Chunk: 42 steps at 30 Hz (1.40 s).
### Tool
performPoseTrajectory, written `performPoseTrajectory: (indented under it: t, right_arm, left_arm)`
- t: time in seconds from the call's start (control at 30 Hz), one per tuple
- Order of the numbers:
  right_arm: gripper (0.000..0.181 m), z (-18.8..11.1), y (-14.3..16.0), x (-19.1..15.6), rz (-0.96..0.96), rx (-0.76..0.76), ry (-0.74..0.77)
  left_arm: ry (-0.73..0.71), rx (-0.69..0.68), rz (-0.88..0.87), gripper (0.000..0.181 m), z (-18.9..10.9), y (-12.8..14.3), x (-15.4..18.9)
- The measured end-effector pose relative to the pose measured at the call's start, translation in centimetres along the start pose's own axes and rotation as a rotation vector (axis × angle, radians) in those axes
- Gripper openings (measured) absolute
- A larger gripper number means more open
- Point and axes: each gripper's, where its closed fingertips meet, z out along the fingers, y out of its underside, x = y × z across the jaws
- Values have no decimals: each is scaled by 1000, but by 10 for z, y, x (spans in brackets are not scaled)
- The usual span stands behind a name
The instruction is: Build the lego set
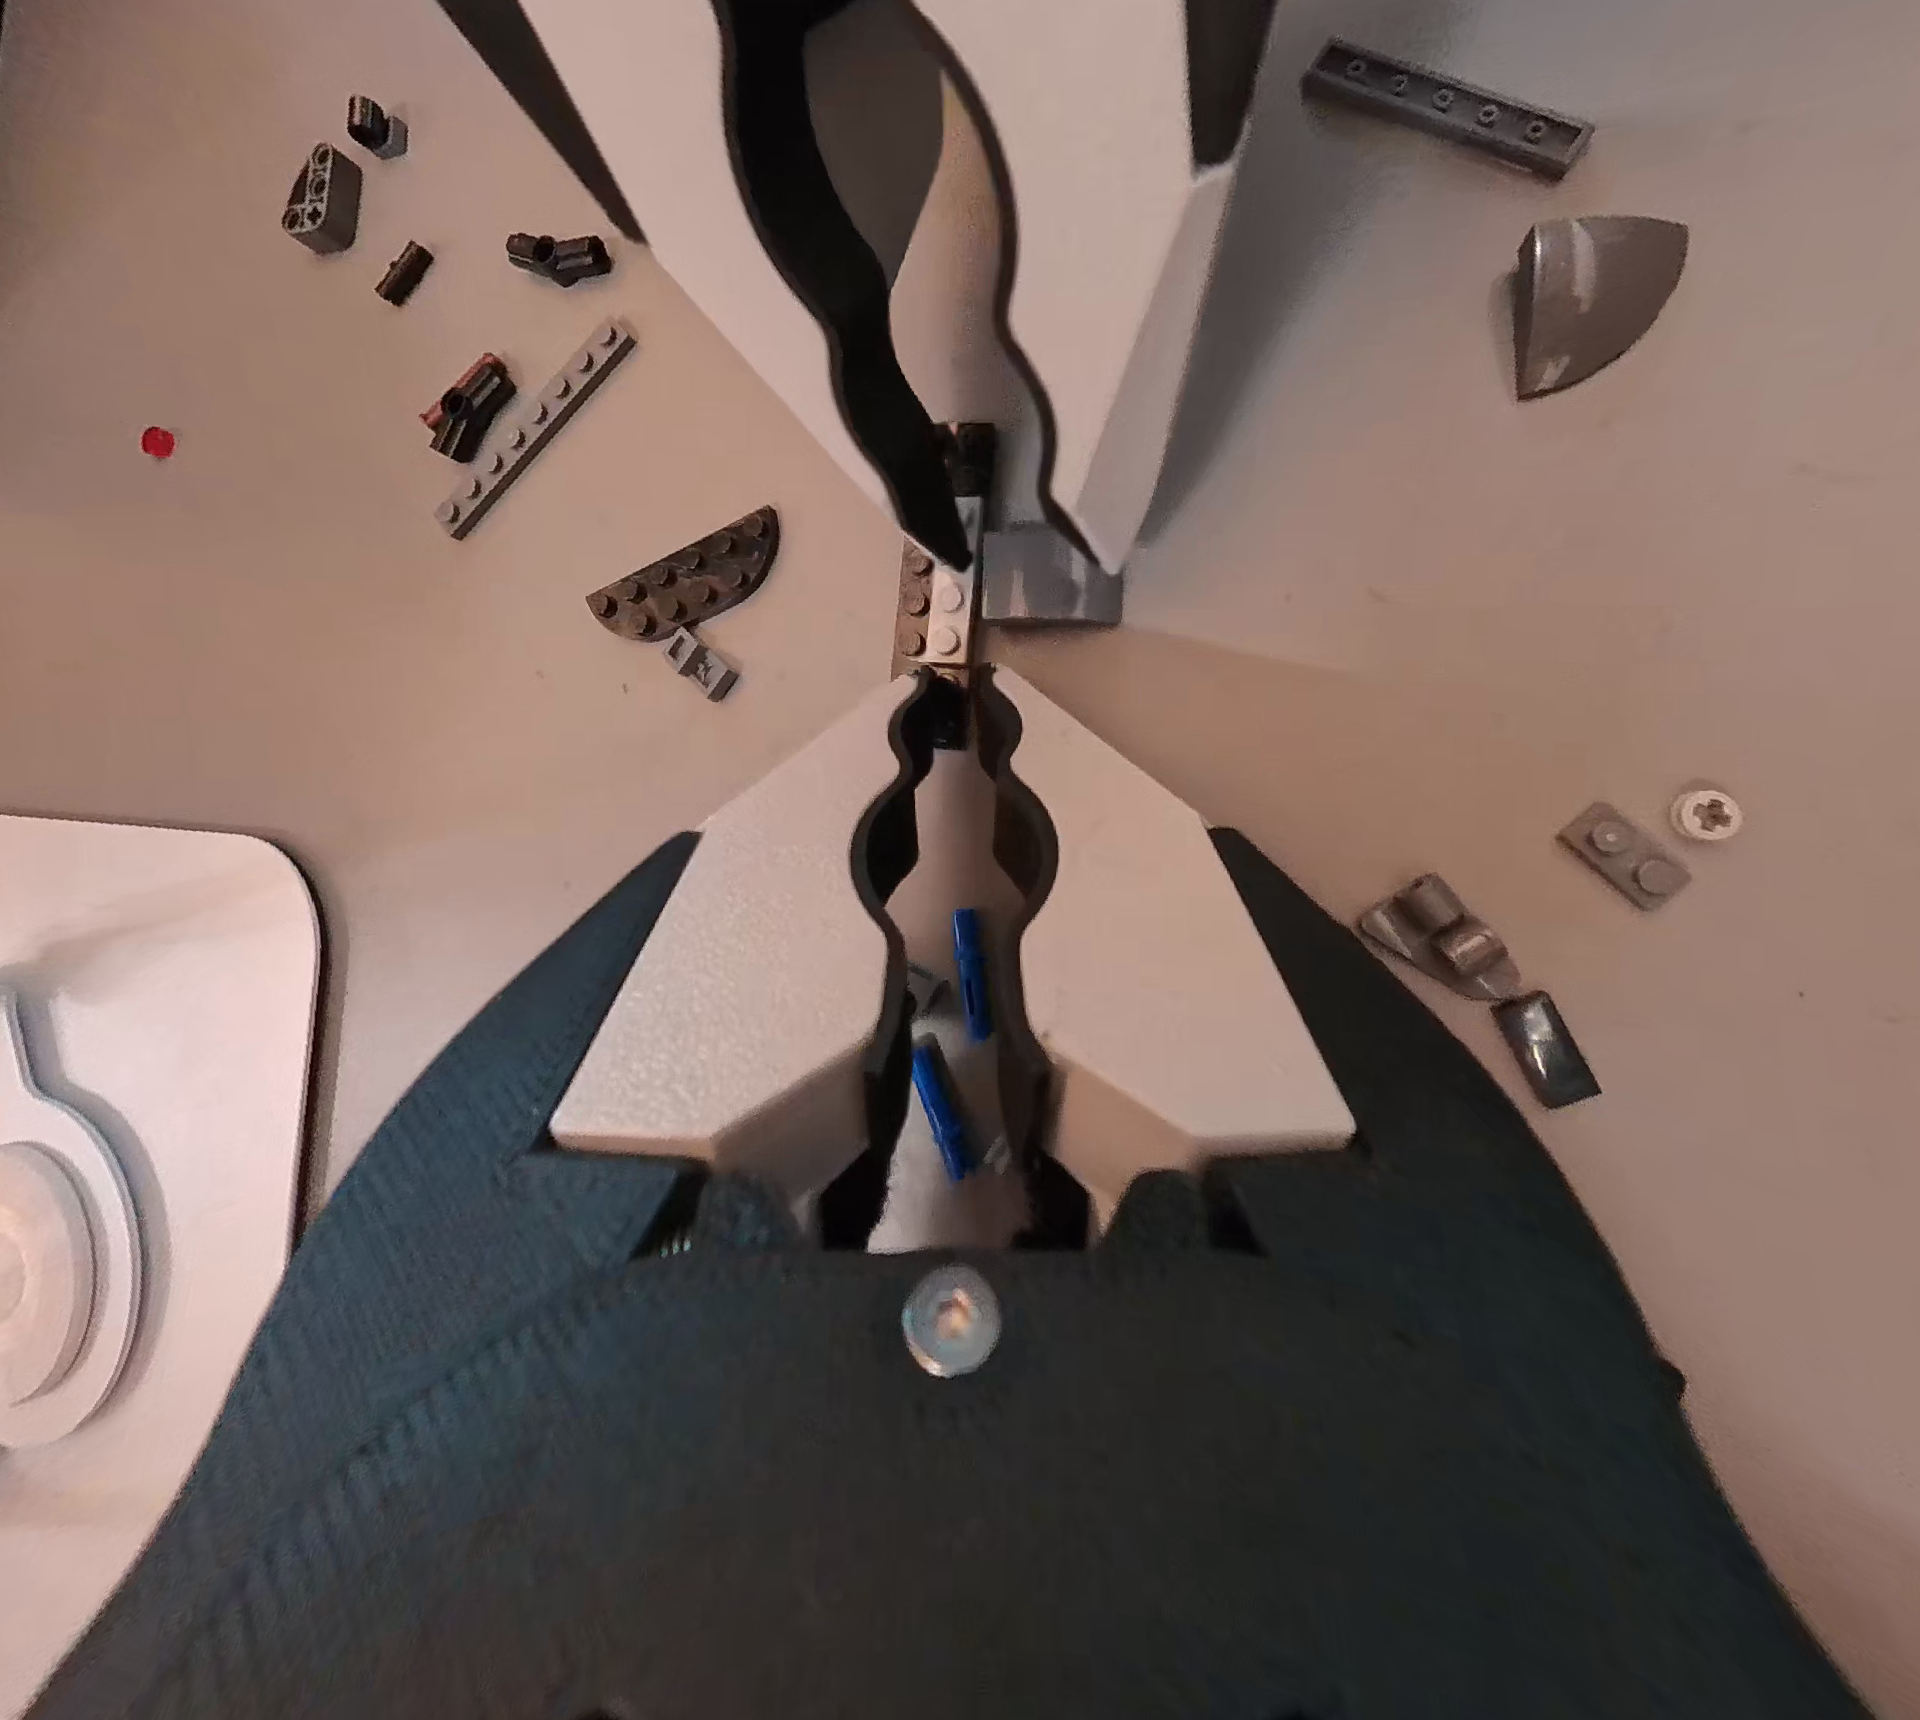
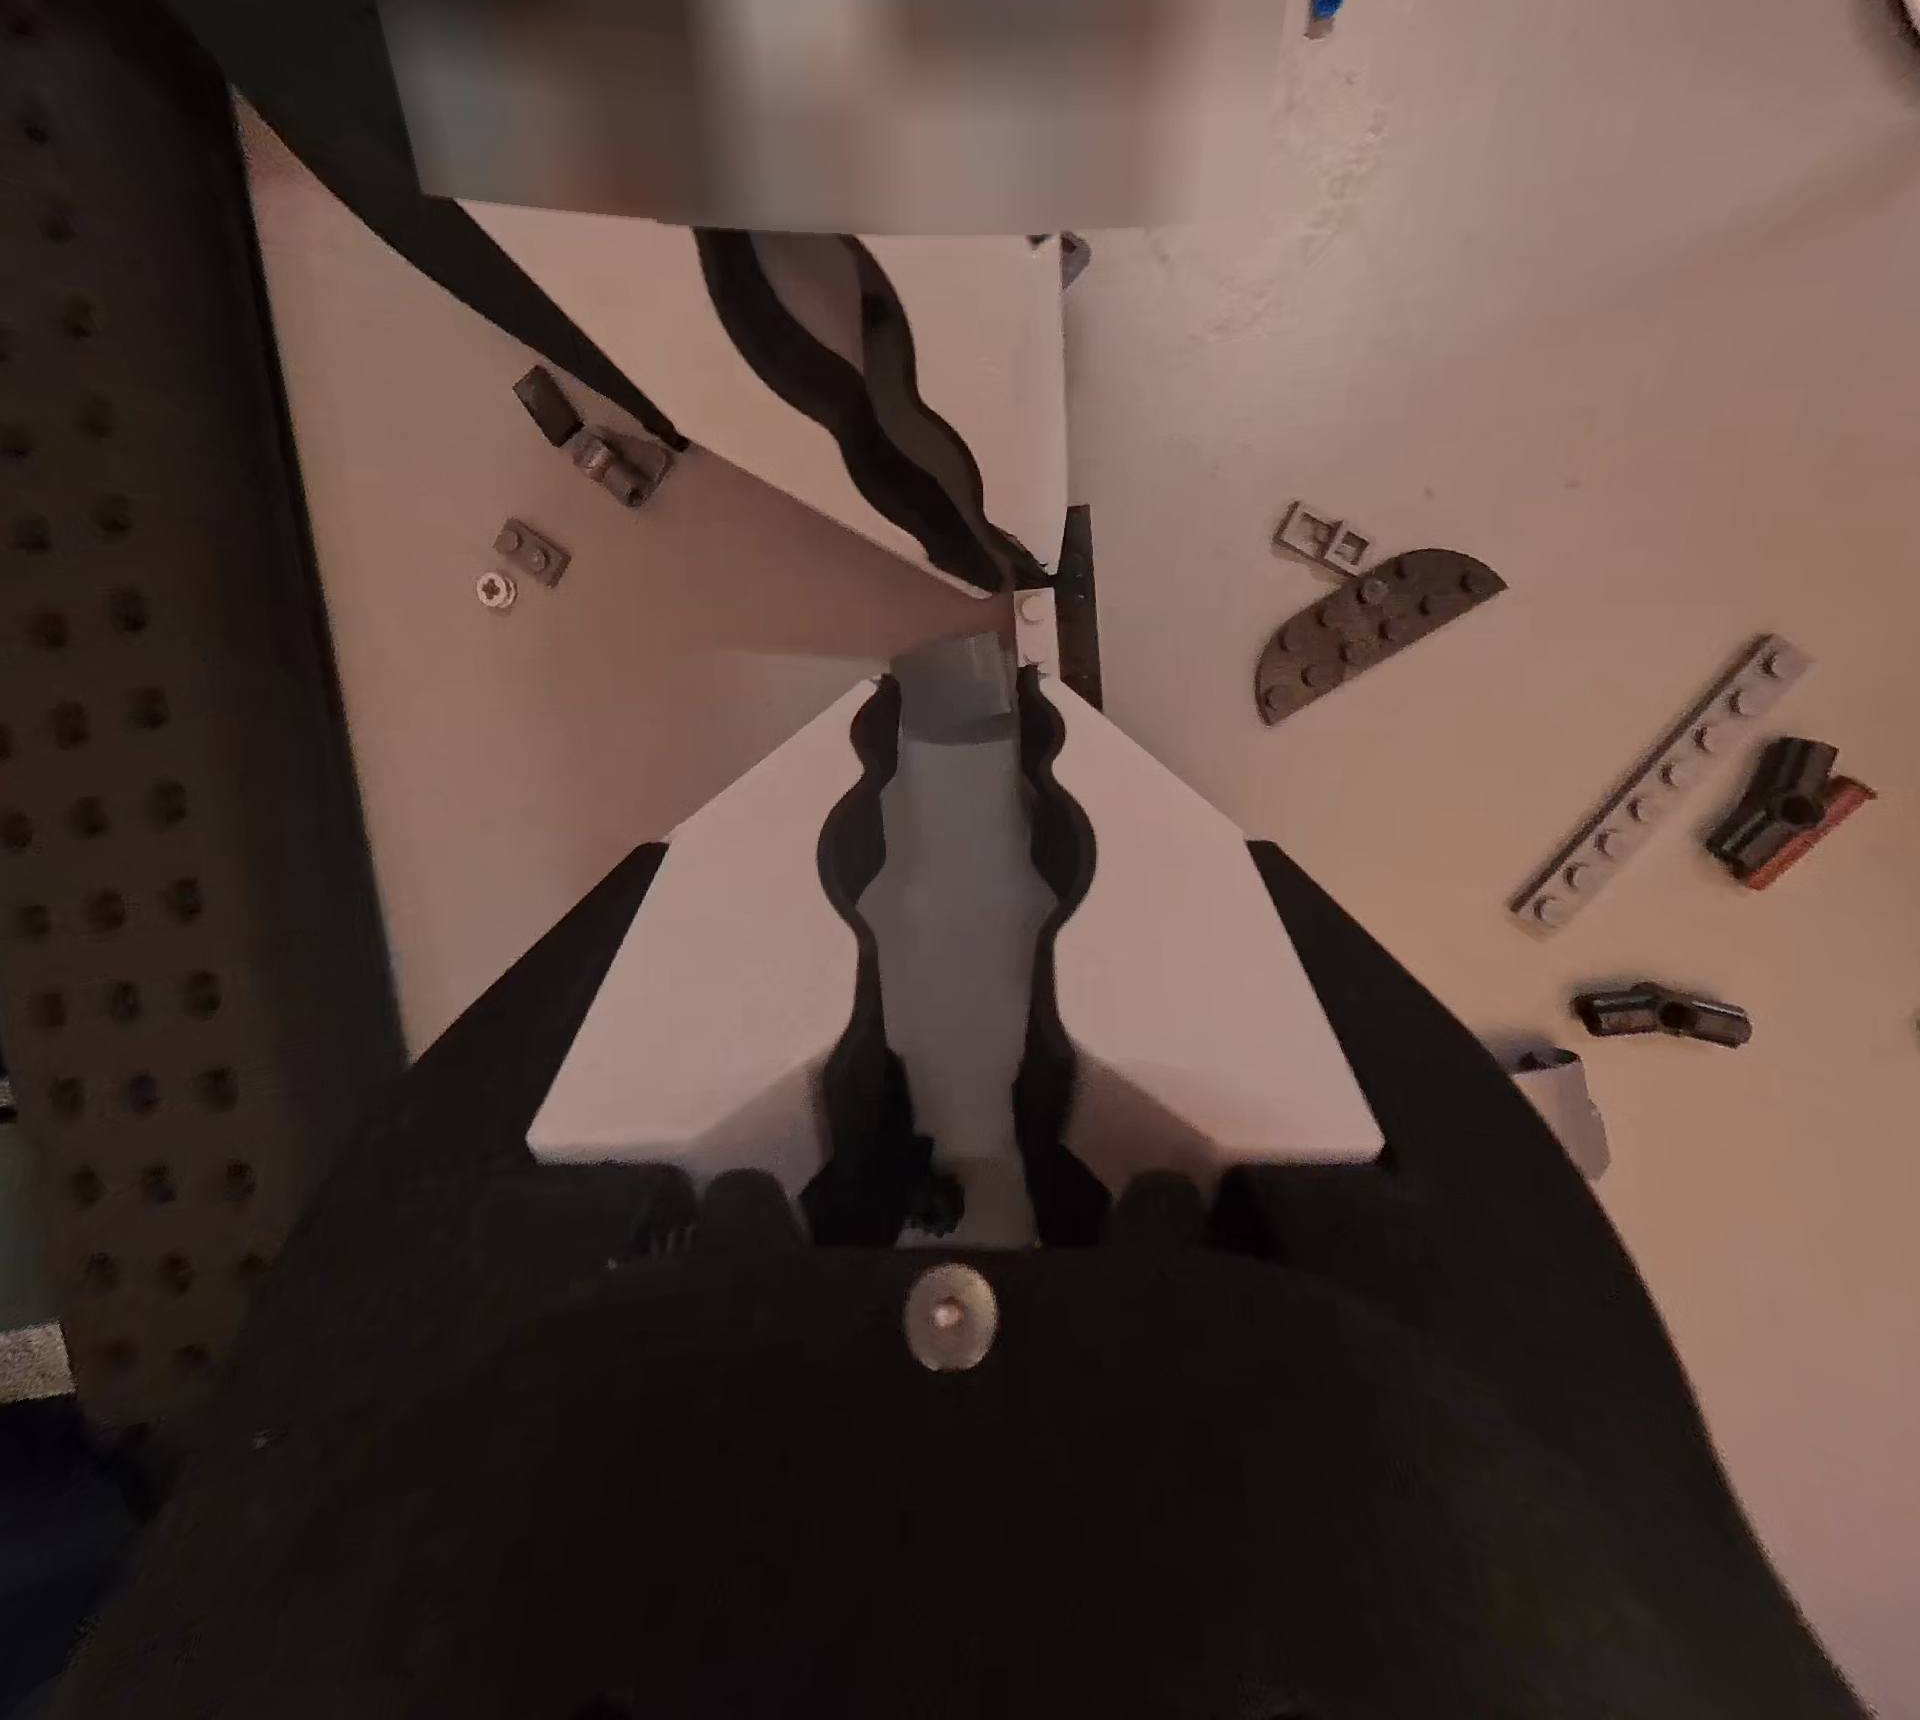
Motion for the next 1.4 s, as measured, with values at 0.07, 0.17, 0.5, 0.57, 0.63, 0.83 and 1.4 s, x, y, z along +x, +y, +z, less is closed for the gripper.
performPoseTrajectory:
  t: [0.07, 0.17, 0.5, 0.57, 0.63, 0.83, 1.4]
  right_arm:
    - [24, 2, 1, 1, -16, -15, 23]
    - [24, 4, -1, 0, -43, -9, 34]
    - [20, 2, 3, -4, -76, -28, 35]
    - [24, 3, 5, -5, -86, -41, 43]
    - [24, 6, 8, -4, -96, -66, 54]
    - [17, 8, 6, -5, -120, -44, 38]
    - [11, 1, -1, 10, -279, -70, 125]
  left_arm:
    - [3, -10, -3, 4, -1, 1, 1]
    - [16, -21, -4, 3, -3, 2, 3]
    - [50, -33, -22, 1, -6, 4, 9]
    - [56, -38, -22, 1, -6, 4, 10]
    - [60, -36, -23, 0, -6, 4, 11]
    - [60, -34, -23, 0, -7, 5, 10]
    - [69, -10, -46, 9, -4, 3, 8]
